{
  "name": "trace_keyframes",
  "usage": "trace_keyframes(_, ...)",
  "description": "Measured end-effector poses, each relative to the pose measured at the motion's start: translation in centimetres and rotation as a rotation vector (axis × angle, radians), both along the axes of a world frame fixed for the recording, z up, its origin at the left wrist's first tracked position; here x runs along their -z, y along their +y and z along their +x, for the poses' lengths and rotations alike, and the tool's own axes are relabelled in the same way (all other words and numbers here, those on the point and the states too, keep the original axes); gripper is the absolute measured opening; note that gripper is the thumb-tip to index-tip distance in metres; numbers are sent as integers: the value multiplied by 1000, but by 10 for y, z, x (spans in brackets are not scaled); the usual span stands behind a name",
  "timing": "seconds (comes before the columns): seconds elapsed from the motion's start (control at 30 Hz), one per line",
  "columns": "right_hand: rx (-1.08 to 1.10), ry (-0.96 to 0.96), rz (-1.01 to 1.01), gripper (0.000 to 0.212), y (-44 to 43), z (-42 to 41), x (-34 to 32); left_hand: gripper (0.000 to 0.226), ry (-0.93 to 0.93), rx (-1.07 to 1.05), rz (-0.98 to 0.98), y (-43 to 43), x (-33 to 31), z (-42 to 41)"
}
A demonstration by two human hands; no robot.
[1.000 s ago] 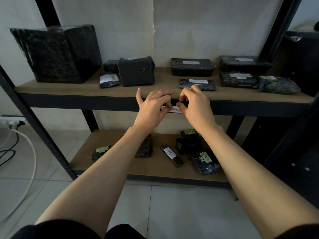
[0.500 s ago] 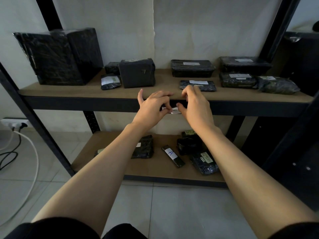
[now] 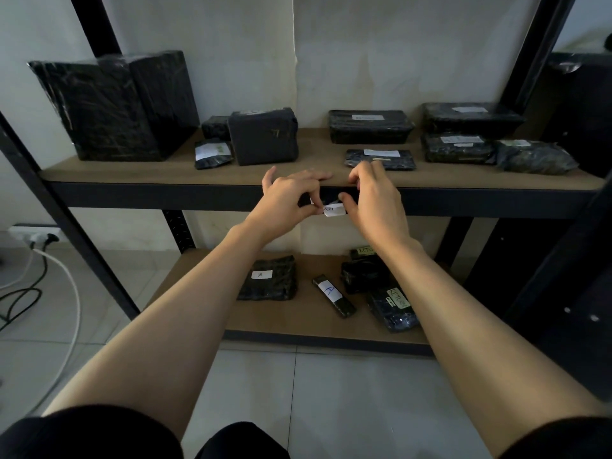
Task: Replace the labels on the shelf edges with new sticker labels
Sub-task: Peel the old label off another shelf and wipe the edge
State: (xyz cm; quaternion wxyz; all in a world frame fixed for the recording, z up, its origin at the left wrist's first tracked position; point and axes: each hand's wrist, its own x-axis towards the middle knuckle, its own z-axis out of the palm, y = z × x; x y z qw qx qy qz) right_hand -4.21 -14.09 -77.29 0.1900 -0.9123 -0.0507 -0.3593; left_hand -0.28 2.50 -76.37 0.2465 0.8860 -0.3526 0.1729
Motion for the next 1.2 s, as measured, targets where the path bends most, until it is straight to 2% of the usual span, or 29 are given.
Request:
trace_keyframes(0.1, -9, -20, -14, 27, -1, -1, 2, 10, 16, 18, 16, 1, -2, 0)
trace_keyframes(0.2, -10, -31, -3, 26, -1, 0, 3, 17, 10, 46, 127, 15, -5, 1)
trace_keyframes(0.33, -32, -39, 21, 25, -2, 1, 4, 19, -11, -23, 189, 62, -5, 2)
trace_keyframes(0.47, -42, -42, 57, 24, 0, 1, 6, 16, 5, -89, 99, 72, -6, -5)
trace_keyframes(0.73, -93, -65, 193, 26, 5, -9, 21, 4, -111, -178, -176, 15, 14, -27)
trace_keyframes(0.9, -279, -7, 383, 16, -1, -16, 14, 6, 56, -119, -335, 2, -2, -31)
trace_keyframes(1.07, -354, 107, 517, 14, -14, -10, -18, 7, 173, -10, -341, -15, -42, -23)
trace_keyframes(1.2, -280, 185, 625, 37, -22, -10, -59, 15, 420, -4, -291, -26, -90, -14)
